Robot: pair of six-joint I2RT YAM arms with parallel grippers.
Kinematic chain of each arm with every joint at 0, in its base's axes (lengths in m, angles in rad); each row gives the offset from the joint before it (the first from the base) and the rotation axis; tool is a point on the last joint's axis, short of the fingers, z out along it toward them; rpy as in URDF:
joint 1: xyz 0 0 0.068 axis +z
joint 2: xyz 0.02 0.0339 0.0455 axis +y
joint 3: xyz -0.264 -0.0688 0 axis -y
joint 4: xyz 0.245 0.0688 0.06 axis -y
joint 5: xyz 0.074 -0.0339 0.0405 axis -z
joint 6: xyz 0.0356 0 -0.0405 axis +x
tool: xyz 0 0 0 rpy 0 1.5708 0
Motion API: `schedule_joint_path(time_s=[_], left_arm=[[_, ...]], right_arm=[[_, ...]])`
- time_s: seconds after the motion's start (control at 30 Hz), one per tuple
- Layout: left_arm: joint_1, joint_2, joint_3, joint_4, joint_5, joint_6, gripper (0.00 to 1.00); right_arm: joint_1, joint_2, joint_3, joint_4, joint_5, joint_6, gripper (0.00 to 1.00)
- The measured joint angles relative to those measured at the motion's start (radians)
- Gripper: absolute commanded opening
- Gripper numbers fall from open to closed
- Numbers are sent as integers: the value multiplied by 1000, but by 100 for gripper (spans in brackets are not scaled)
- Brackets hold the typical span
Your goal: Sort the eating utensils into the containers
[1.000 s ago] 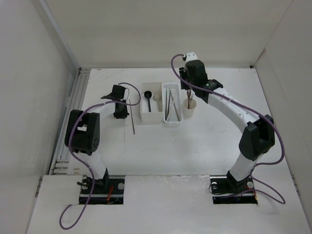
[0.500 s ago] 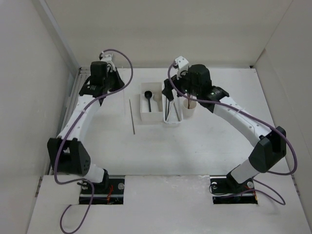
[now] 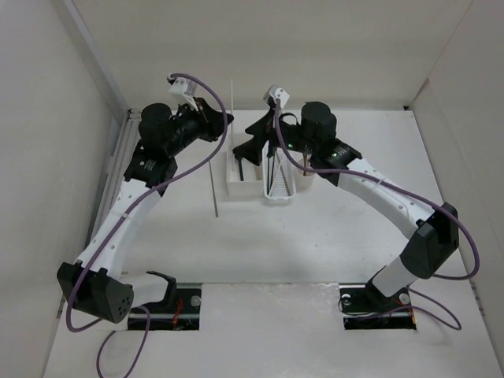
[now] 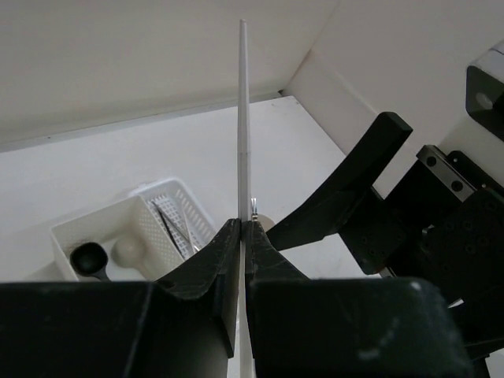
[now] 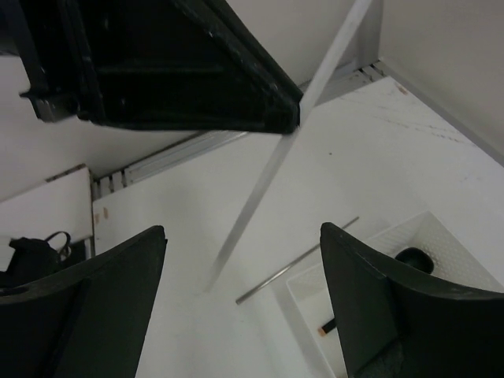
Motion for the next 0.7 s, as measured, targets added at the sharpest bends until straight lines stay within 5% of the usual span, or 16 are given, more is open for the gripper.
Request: schedule_joint_path(time_s=[0.2, 0.43, 0.47, 0.57, 0.6, 0.7], left_arm=[[-32, -4, -29, 43, 7, -28, 0], [-45, -23, -42, 62, 10, -48, 0], [-45, -27, -44, 62, 10, -48, 0], [-45, -36, -45, 64, 10, -52, 0], [-45, -40, -46, 64, 10, -52, 6], [-45, -45, -46, 65, 12, -48, 61]], right_arm=[[0, 25, -4, 95, -28, 84, 67], [0, 93, -6, 116, -19, 151, 19], [0, 97, -6, 116, -19, 158, 5], [0, 97, -6, 121, -17, 169, 0], [0, 97, -6, 126, -15, 169, 0], [0, 97, -6, 131, -2, 173, 0]])
